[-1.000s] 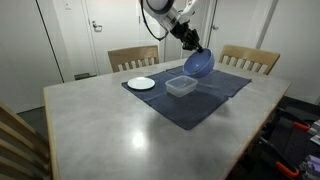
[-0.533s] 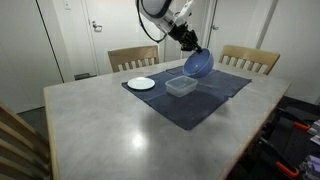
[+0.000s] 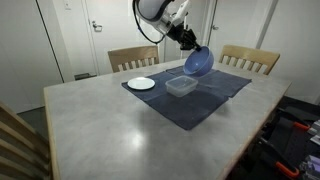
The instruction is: Pour the contents in the blue bowl into the clear bowl
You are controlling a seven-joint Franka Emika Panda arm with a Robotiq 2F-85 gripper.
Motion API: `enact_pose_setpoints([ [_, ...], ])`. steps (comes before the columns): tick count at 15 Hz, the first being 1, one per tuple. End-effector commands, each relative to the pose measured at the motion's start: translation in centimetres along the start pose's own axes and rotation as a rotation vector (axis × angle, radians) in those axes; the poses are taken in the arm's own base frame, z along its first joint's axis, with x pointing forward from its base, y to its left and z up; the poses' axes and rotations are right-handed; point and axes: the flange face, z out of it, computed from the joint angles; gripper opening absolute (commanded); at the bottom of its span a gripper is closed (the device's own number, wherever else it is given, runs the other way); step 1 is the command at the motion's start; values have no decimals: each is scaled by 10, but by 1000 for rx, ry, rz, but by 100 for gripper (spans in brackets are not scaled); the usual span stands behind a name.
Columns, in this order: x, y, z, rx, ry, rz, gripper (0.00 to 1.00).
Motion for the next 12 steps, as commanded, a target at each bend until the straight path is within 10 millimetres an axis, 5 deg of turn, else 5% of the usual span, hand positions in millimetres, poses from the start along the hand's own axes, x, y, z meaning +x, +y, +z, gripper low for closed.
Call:
enact_pose_setpoints([
  [1,6,3,-6,-32,-40,-37,1],
  [12,7,-1,-13,-36,-22,-137,4],
])
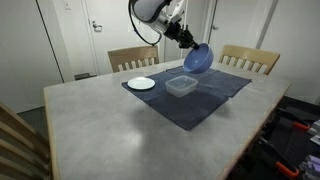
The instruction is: Pour the contents in the blue bowl into the clear bowl
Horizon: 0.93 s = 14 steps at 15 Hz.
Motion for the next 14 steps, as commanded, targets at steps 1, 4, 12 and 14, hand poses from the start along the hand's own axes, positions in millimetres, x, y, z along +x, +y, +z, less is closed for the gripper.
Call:
enact_pose_setpoints([
  [1,0,0,-1,1,-1,0,4],
  [4,1,-1,0,0,-3,-1,1],
  [12,2,-40,-31,-50,9,-39,1],
  [14,0,-48,-36,-60,-8,-45,1],
])
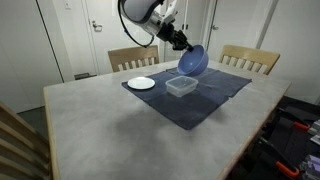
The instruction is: Pour the contents in the blue bowl into the clear bowl
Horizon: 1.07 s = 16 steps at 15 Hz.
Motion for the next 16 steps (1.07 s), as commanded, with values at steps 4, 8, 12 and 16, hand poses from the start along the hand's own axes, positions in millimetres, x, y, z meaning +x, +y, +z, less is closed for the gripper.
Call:
enact_pose_setpoints([
  [4,-2,-16,-10,-46,-100,2,1],
  [8,5,-13,-6,-89,-124,22,1],
  [12,17,-3,1,-143,-145,43,1],
  [16,26,8,7,-182,-169,54,1],
])
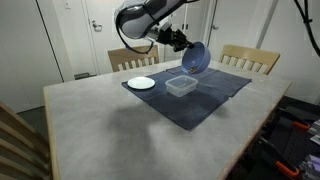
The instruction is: Pour the contents in the blue bowl into the clear bowl
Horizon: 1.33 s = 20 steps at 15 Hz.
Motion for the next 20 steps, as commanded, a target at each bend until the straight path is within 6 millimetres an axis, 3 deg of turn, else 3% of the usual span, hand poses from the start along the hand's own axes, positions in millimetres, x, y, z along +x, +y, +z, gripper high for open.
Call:
enact_pose_setpoints([
  [1,5,13,3,-25,-37,-3,1],
  [7,7,22,2,-58,-60,9,1],
  [20,10,-5,-18,-98,-69,-58,1],
])
